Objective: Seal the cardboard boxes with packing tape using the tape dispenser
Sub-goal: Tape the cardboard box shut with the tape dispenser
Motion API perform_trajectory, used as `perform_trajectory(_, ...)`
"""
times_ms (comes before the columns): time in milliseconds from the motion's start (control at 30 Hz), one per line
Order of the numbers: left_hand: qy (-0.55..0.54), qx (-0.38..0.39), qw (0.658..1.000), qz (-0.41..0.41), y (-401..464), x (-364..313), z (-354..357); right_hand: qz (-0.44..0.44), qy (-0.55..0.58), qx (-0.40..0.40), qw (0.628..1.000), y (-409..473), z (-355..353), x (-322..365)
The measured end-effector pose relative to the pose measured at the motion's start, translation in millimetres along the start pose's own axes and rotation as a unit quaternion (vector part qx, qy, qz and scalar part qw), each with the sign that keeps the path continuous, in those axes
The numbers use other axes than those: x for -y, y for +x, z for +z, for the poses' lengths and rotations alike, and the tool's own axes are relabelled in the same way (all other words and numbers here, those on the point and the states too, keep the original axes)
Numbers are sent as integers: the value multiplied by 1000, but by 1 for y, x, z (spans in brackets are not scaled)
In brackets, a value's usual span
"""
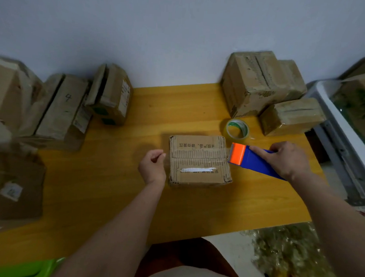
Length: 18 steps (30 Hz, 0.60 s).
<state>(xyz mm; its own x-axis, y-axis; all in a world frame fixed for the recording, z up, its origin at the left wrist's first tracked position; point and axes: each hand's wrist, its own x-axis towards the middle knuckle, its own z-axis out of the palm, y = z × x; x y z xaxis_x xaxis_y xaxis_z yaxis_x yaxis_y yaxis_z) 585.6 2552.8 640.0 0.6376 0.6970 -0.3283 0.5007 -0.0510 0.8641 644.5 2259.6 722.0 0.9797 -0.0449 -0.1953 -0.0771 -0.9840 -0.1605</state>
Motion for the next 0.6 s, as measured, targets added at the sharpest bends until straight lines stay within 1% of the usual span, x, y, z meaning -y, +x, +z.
perform_trajectory(133,52,41,998,11,-1,8,7,-10,6,6,1000,0,0,-2)
perform_trajectory(167,73,56,996,1,0,12,9,-13,9,6,1000,1,0,-2)
perform_trajectory(233,137,76,986,-48,2,14,7,-16,18,6,1000,1,1,-3)
perform_trajectory(267,170,77,979,-77,3,13,5,-18,23,6,1000,1,2,-4)
perform_trajectory(300,191,68,975,-89,3,10,1,-20,28,7,999,2,3,-5)
perform_trajectory(333,200,57,976,-65,1,4,-2,-19,34,8,999,2,4,-5)
perform_trajectory(367,206,53,977,2,-3,-1,-3,-17,39,11,999,2,5,-6)
perform_trajectory(400,221,73,967,101,-8,-6,-2,-14,46,15,999,3,5,-7)
perform_trajectory(433,251,122,939,202,-14,-12,2,-12,52,18,998,4,6,-7)
perform_trajectory(467,295,181,896,279,-16,-17,7,-10,57,21,998,4,6,-8)
perform_trajectory(500,349,231,849,323,-16,-19,13,-9,62,22,998,5,6,-9)
perform_trajectory(533,405,261,810,335,-15,-21,19,-10,69,24,997,6,6,-11)
perform_trajectory(600,498,268,759,322,-10,-20,26,-13,83,34,996,8,8,-13)
